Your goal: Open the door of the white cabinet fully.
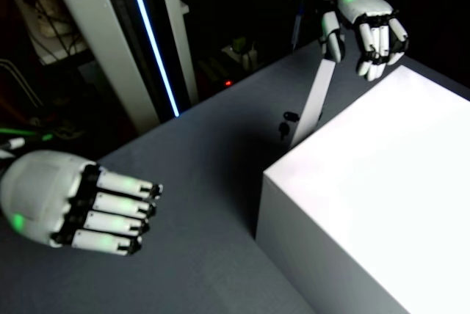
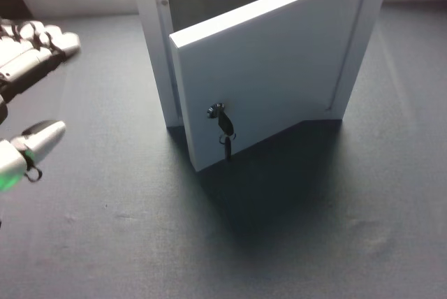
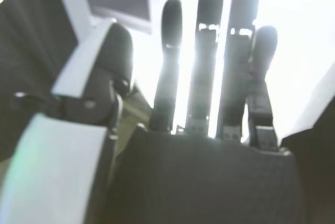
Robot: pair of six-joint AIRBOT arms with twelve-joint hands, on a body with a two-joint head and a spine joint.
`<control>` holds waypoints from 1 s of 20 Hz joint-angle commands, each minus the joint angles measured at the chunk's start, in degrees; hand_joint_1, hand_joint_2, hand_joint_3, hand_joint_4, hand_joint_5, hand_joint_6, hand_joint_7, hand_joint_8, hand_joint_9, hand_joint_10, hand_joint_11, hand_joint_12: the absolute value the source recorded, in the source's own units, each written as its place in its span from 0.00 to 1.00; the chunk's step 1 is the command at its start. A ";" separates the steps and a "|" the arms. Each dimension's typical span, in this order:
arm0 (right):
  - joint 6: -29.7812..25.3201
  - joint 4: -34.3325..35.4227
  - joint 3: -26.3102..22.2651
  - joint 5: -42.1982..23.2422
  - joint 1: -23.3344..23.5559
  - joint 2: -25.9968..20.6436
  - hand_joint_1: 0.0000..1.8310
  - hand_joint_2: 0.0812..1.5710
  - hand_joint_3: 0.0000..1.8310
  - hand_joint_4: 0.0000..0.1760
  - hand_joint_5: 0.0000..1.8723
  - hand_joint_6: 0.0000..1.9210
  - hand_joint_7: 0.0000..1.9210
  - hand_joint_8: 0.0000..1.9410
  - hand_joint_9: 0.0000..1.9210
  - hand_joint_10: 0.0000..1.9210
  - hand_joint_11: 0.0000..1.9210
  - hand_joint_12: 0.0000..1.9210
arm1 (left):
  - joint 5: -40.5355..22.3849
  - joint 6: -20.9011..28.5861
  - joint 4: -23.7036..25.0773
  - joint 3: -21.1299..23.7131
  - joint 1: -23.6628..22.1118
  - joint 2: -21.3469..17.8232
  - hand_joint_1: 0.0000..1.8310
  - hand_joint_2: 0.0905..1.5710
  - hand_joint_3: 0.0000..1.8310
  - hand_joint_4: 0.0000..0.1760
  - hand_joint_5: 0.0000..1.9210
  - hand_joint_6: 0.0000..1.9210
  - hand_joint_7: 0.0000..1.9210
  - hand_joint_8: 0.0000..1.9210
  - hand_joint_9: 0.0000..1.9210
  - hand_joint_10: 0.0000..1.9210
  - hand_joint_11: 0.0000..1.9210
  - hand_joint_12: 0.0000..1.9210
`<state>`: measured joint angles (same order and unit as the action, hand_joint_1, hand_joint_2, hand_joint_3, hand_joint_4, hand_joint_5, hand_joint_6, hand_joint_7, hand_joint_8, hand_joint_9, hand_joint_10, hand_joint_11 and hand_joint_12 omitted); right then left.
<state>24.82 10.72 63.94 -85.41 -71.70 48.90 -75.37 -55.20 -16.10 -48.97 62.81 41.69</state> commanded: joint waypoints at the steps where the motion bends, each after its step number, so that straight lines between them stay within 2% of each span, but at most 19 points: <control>1: -0.39 1.60 0.34 -6.81 0.44 -0.45 0.44 0.87 0.00 0.00 0.19 0.00 0.18 0.00 0.13 0.00 0.08 0.07 | -7.12 0.17 0.10 -0.18 -0.72 -0.07 0.08 0.95 0.01 0.00 0.06 0.00 0.06 0.00 0.06 0.00 0.00 0.12; 5: -0.39 1.60 0.34 -6.80 0.44 -0.37 0.39 0.88 0.00 0.00 0.19 0.00 0.18 0.00 0.13 0.00 0.08 0.06 | -7.18 0.17 0.72 -0.03 -0.93 -0.04 0.00 0.95 0.00 0.00 0.07 0.00 0.08 0.00 0.07 0.00 0.00 0.17; 7: -0.39 1.60 0.37 -6.77 0.44 -0.37 0.42 0.88 0.00 0.00 0.20 0.00 0.19 0.00 0.13 0.00 0.08 0.06 | -6.34 0.23 2.08 0.16 -1.55 0.00 0.06 0.94 0.00 0.00 0.08 0.00 0.07 0.00 0.07 0.00 0.00 0.16; 9: -0.39 1.60 0.38 -6.77 0.44 -0.37 0.43 0.88 0.00 0.00 0.20 0.00 0.19 0.00 0.13 0.00 0.09 0.06 | -5.11 0.38 4.28 0.35 -2.71 0.53 0.04 0.91 0.00 0.00 0.09 0.00 0.08 0.00 0.08 0.00 0.00 0.20; 12: -0.39 1.60 0.42 -6.77 0.44 -0.37 0.38 0.89 0.00 0.00 0.20 0.00 0.19 0.00 0.14 0.00 0.10 0.06 | -4.00 0.92 6.43 0.34 -3.96 1.42 0.01 0.92 0.00 0.00 0.08 0.00 0.08 0.00 0.08 0.00 0.00 0.19; 14: -0.39 1.60 0.45 -6.77 0.44 -0.35 0.42 0.88 0.00 0.00 0.20 0.00 0.19 0.00 0.14 0.00 0.10 0.05 | -3.68 0.95 6.91 -0.05 -5.04 2.87 0.00 0.93 0.00 0.00 0.08 0.00 0.07 0.00 0.07 0.00 0.00 0.18; 17: -0.39 1.60 0.49 -6.77 0.44 -0.24 0.42 0.88 0.00 0.00 0.20 0.00 0.18 0.00 0.14 0.00 0.10 0.04 | -3.47 1.20 6.94 -0.70 -6.07 4.58 0.00 0.94 0.00 0.00 0.06 0.00 0.05 0.00 0.05 0.00 0.00 0.16; 19: -0.39 1.60 0.50 -6.76 0.44 -0.21 0.42 0.88 0.00 0.00 0.21 0.00 0.19 0.00 0.14 0.00 0.11 0.05 | -3.18 1.75 7.48 -1.20 -6.86 6.12 0.00 0.93 0.00 0.00 0.06 0.00 0.04 0.00 0.05 0.00 0.00 0.20; 20: -0.39 1.60 0.52 -6.76 0.44 -0.19 0.42 0.88 0.00 0.00 0.21 0.00 0.19 0.00 0.14 0.00 0.11 0.04 | -3.05 1.76 7.65 -1.27 -7.17 6.59 0.00 0.92 0.00 0.00 0.04 0.00 0.03 0.00 0.04 0.00 0.00 0.17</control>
<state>24.80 10.74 64.03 -85.27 -71.70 48.90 -71.31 -53.91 -8.91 -50.09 56.12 48.45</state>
